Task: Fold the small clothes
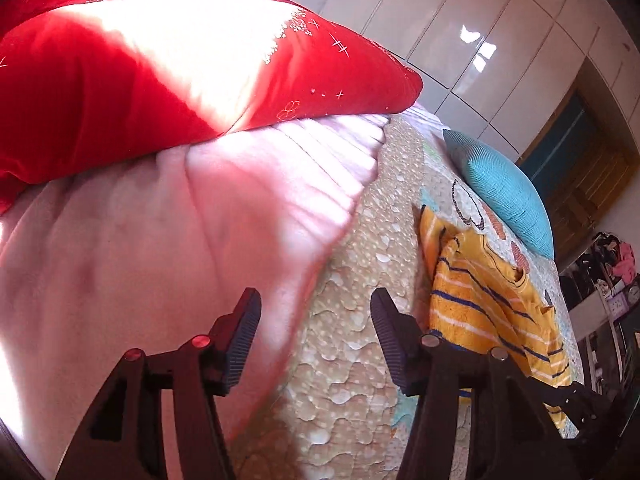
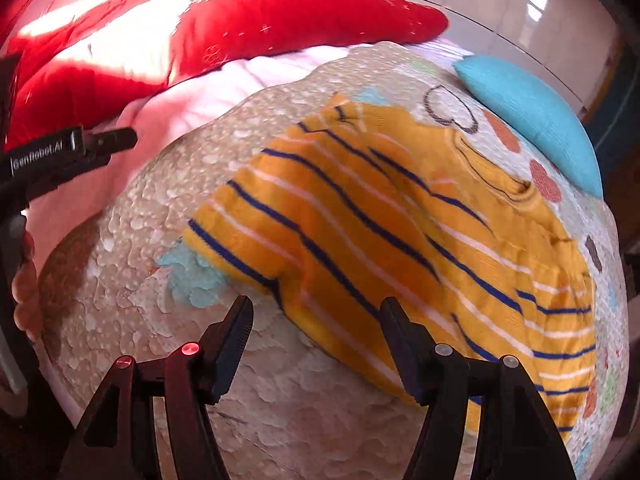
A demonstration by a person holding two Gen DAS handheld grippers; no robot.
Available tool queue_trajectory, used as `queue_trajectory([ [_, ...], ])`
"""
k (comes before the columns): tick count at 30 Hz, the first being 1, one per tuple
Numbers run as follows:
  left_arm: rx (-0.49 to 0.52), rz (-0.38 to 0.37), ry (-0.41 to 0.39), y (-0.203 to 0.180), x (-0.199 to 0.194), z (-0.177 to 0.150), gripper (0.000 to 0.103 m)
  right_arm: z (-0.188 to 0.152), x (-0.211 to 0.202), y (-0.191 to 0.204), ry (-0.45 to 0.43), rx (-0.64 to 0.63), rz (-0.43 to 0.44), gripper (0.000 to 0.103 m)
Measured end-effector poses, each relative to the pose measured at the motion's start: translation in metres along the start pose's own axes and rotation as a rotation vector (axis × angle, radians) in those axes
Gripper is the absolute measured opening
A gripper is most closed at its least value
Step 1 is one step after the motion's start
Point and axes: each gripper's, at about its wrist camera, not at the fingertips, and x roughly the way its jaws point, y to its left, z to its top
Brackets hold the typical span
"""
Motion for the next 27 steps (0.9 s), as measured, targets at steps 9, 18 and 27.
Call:
queue_trajectory([
  [9, -0.090, -0.005, 0.010, 0.029, 0.000, 0.003, 0.056, 0.015, 0.041, 0.071, -0.072, -0.316, -0.308, 0.078],
  [18, -0.114, -0.007, 0.014, 0.036, 0.000, 0.001, 0.057, 0.050, 0.068, 0.081, -0.048, -0.313, -0.355, 0.057],
  [27, -0.060, 0.005, 0.006, 0.025, -0.001, -0.002, 0.057, 0.038, 0.053, 0.073, -0.062, -0.185, -0.209, 0.020],
])
